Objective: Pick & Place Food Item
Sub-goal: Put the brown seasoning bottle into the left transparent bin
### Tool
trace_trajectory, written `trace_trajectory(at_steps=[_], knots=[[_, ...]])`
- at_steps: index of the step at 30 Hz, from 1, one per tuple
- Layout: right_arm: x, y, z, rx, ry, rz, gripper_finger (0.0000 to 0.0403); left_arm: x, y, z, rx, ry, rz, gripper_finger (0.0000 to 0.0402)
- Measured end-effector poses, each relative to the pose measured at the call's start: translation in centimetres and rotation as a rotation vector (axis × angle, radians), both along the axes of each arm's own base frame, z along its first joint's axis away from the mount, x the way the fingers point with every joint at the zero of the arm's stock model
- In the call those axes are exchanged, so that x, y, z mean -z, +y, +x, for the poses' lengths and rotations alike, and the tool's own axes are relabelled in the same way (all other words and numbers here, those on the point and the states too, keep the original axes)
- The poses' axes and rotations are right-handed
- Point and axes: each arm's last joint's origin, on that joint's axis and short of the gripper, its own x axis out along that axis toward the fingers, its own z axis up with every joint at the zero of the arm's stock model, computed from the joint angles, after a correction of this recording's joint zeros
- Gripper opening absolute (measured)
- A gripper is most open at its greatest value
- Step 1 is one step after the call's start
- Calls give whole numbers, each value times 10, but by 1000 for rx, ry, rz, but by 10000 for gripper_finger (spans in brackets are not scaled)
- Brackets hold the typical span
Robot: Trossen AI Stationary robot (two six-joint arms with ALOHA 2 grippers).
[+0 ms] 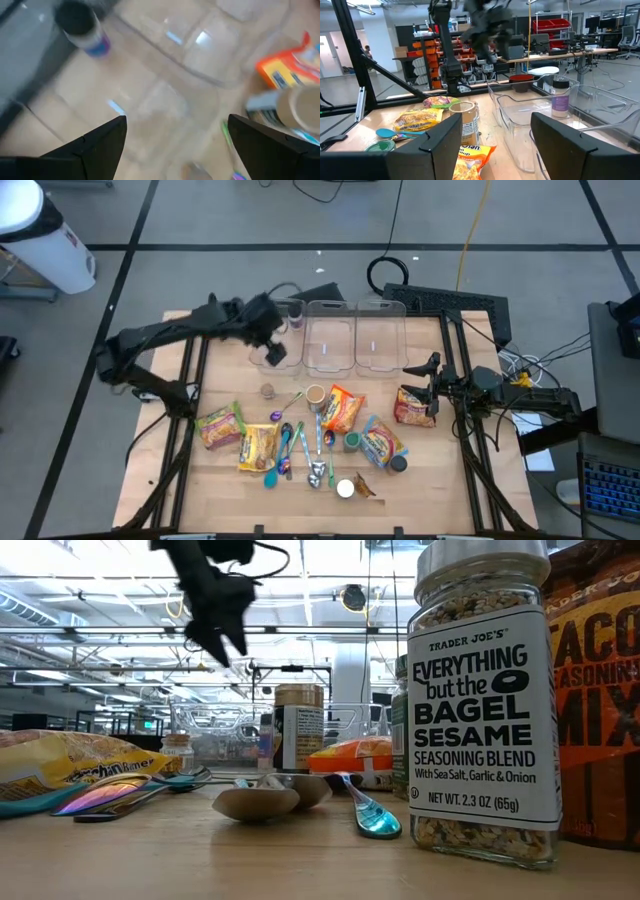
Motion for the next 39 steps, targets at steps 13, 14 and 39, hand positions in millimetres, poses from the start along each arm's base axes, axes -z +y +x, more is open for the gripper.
trace_trajectory(at_steps=[13, 14, 39], knots=[[0, 0, 0, 0, 0, 0, 232, 58, -74, -51, -186, 28, -93, 351], [0, 0, 0, 0, 0, 0, 232, 64, -77, -52, -187, 46, -98, 351], [0, 0, 0, 0, 0, 0, 232, 120, -78, -29, -211, 40, -161, 351]])
